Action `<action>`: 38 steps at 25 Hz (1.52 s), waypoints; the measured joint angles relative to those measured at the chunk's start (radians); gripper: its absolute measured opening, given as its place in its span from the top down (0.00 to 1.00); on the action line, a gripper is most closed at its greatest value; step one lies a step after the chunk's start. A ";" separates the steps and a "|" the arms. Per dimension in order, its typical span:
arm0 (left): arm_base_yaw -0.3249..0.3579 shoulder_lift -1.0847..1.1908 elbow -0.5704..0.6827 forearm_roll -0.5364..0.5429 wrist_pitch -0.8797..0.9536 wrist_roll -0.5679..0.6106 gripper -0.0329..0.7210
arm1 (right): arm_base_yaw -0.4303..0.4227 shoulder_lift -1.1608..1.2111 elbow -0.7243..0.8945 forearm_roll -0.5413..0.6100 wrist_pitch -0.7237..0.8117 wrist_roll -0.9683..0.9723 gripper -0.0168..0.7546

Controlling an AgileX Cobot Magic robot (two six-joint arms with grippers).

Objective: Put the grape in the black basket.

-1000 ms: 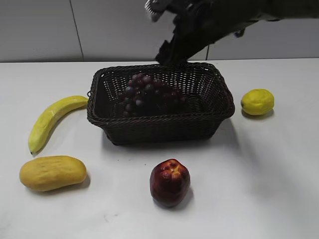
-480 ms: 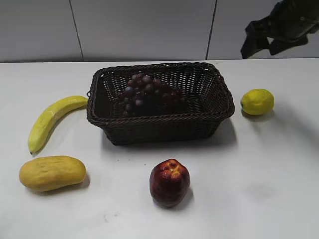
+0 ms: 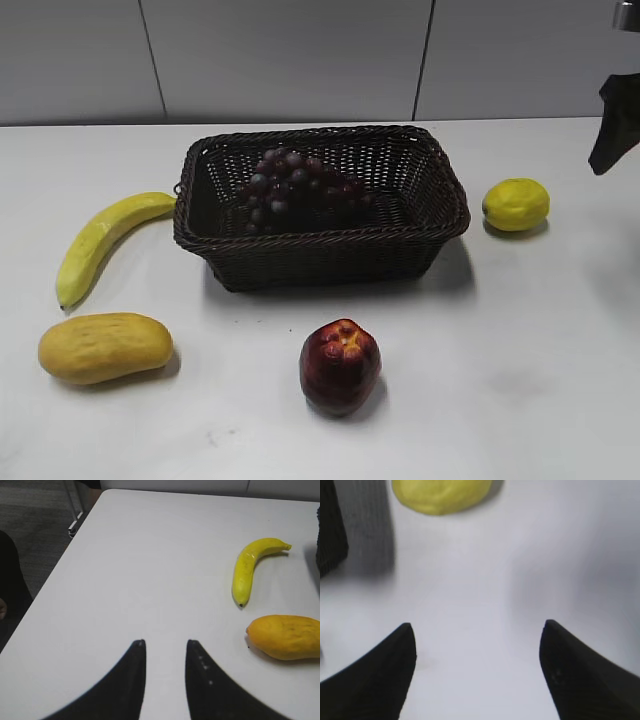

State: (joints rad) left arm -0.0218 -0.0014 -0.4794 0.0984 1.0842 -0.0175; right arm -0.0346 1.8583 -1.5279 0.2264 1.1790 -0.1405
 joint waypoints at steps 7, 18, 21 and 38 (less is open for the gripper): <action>0.000 0.000 0.000 0.000 0.000 0.000 0.67 | 0.000 -0.092 0.070 0.008 0.001 0.002 0.23; 0.000 0.000 0.000 0.000 0.000 0.000 0.67 | 0.000 -0.589 0.554 -0.037 -0.024 0.003 0.23; 0.000 0.000 0.000 0.000 0.000 0.000 0.67 | 0.000 -0.723 0.703 -0.039 -0.065 0.003 0.23; 0.000 0.000 0.000 0.000 0.000 0.000 0.67 | 0.000 -1.349 1.026 -0.041 -0.131 0.019 0.24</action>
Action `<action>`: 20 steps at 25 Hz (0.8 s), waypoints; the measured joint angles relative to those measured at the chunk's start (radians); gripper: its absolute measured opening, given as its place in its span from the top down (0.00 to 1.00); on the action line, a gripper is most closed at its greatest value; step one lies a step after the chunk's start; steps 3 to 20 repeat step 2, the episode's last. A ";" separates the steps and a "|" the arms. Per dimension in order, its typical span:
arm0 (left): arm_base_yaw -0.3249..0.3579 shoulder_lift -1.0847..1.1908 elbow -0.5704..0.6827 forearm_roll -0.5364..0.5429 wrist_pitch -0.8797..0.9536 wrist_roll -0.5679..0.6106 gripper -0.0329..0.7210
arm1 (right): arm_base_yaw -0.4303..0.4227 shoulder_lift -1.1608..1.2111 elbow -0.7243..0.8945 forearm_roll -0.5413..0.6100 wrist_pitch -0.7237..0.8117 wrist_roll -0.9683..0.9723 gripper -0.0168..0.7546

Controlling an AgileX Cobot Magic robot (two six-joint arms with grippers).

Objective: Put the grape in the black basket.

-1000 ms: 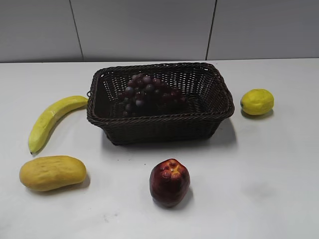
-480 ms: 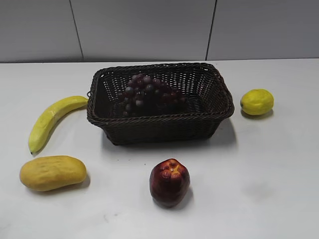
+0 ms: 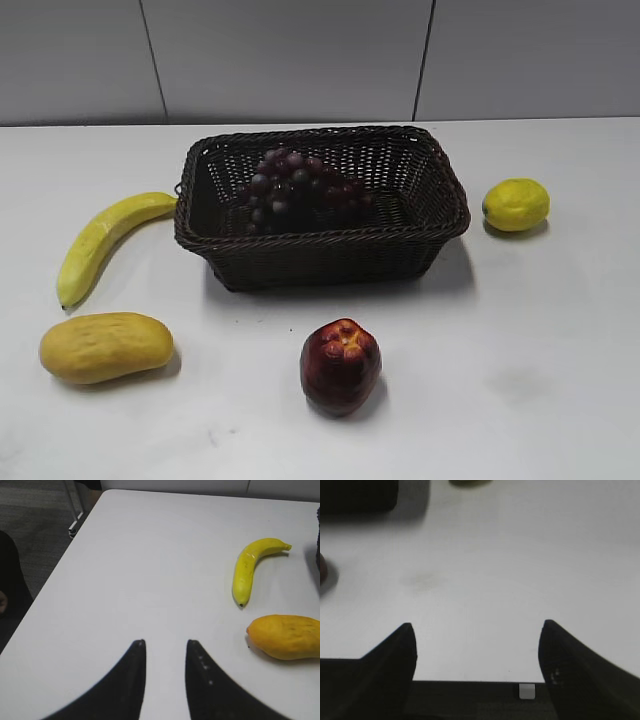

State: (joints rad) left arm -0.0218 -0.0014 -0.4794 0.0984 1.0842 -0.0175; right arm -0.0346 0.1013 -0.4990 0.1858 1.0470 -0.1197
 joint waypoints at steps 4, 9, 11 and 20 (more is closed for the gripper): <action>0.000 0.000 0.000 0.000 0.000 0.000 0.67 | 0.000 -0.040 0.000 0.000 0.001 0.000 0.24; 0.000 0.000 0.000 0.000 0.000 0.000 0.67 | 0.000 -0.040 0.000 0.000 0.001 0.000 0.24; 0.000 0.000 0.000 0.000 0.000 0.000 0.67 | 0.000 -0.040 0.000 0.000 0.001 0.000 0.24; 0.000 0.000 0.000 0.000 0.000 0.000 0.67 | 0.000 -0.040 0.000 0.000 0.001 0.000 0.24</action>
